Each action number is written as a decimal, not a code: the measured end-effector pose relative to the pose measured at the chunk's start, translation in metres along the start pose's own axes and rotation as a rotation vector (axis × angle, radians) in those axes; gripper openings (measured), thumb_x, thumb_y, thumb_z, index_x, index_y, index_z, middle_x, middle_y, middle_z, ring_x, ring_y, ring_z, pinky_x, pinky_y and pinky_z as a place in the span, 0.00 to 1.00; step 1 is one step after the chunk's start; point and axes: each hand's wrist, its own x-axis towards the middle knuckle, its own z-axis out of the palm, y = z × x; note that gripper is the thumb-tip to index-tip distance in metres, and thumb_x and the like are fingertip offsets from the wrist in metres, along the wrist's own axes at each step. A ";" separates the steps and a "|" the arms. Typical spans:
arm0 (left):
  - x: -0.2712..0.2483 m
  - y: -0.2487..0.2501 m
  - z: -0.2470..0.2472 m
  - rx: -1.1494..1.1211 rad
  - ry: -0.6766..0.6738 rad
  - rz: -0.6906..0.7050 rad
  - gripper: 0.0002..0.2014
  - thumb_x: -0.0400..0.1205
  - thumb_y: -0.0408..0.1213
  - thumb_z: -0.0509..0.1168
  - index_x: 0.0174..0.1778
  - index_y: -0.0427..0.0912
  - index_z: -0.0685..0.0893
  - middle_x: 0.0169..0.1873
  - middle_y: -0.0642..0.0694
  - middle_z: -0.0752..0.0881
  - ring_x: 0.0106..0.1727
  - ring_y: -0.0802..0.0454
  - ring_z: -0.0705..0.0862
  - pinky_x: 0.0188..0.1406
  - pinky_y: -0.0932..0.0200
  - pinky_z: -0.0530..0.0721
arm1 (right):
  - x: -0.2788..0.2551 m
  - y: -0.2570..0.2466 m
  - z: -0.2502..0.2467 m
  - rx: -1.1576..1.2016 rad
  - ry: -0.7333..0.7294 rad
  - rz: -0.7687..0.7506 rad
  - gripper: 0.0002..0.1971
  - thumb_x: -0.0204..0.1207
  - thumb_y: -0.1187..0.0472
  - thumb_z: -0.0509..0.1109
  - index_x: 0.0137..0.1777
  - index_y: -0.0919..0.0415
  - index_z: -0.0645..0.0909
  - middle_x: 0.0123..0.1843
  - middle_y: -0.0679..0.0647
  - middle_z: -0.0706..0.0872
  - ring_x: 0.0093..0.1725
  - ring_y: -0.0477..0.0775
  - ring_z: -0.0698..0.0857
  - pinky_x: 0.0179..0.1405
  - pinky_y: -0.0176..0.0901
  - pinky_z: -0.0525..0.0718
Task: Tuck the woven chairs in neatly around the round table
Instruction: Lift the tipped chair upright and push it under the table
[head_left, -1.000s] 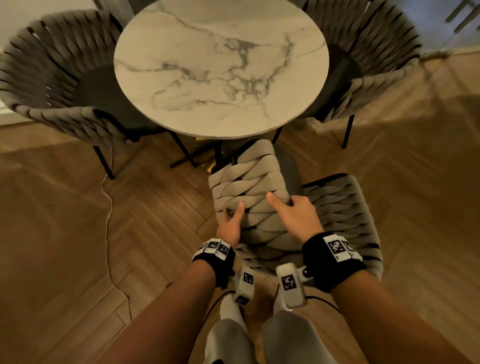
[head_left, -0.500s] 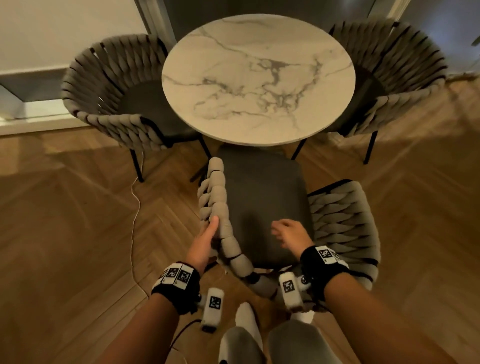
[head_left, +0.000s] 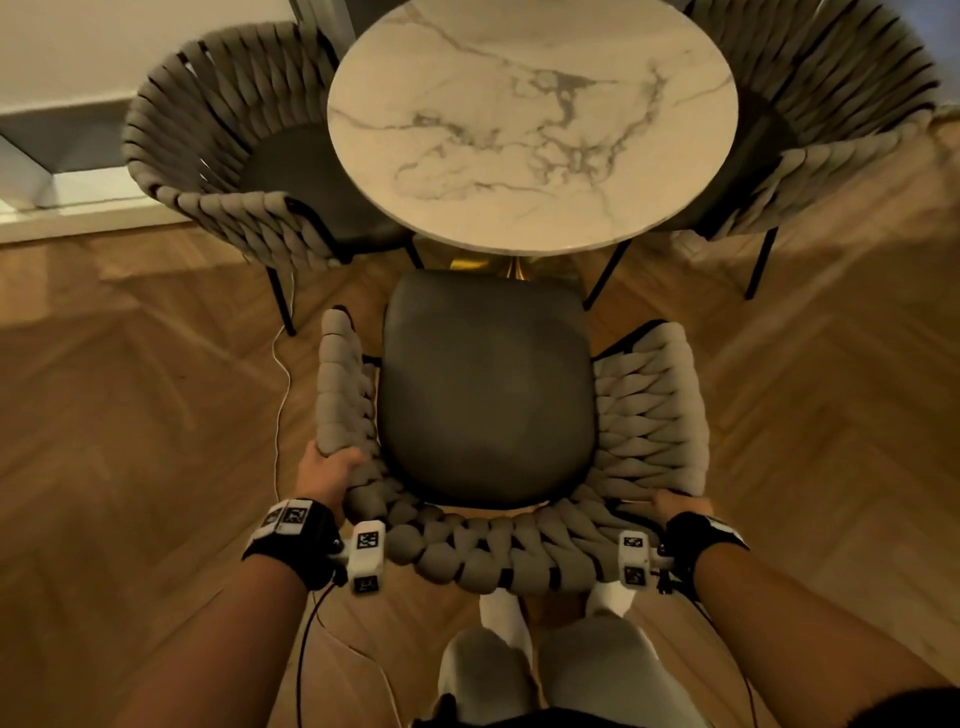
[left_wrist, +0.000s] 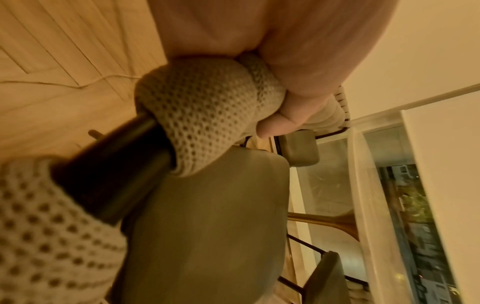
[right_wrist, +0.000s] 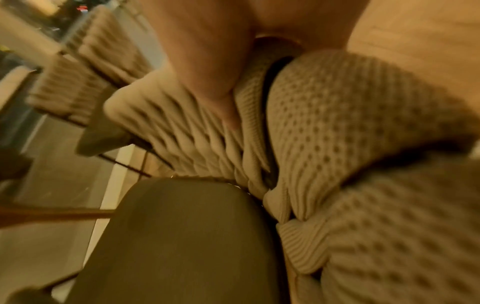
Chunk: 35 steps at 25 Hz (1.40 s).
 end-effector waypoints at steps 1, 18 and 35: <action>0.002 0.002 -0.004 0.009 0.011 -0.005 0.31 0.63 0.33 0.74 0.65 0.47 0.81 0.59 0.35 0.88 0.56 0.34 0.88 0.58 0.28 0.87 | 0.007 0.004 0.004 0.032 -0.050 -0.022 0.27 0.75 0.55 0.73 0.71 0.67 0.76 0.61 0.69 0.86 0.48 0.70 0.87 0.45 0.60 0.89; -0.022 -0.051 0.051 -0.025 -0.002 -0.194 0.18 0.75 0.23 0.69 0.55 0.47 0.80 0.51 0.35 0.86 0.51 0.34 0.85 0.58 0.27 0.85 | 0.023 0.019 -0.046 0.219 0.093 -0.134 0.29 0.76 0.51 0.76 0.71 0.68 0.73 0.66 0.71 0.83 0.59 0.74 0.84 0.56 0.65 0.84; 0.035 -0.009 0.115 0.289 0.157 -0.015 0.24 0.69 0.40 0.72 0.63 0.43 0.82 0.57 0.35 0.88 0.56 0.30 0.86 0.62 0.33 0.85 | 0.057 -0.054 -0.042 0.399 0.174 -0.112 0.42 0.72 0.30 0.67 0.76 0.61 0.72 0.70 0.65 0.83 0.65 0.72 0.82 0.65 0.66 0.80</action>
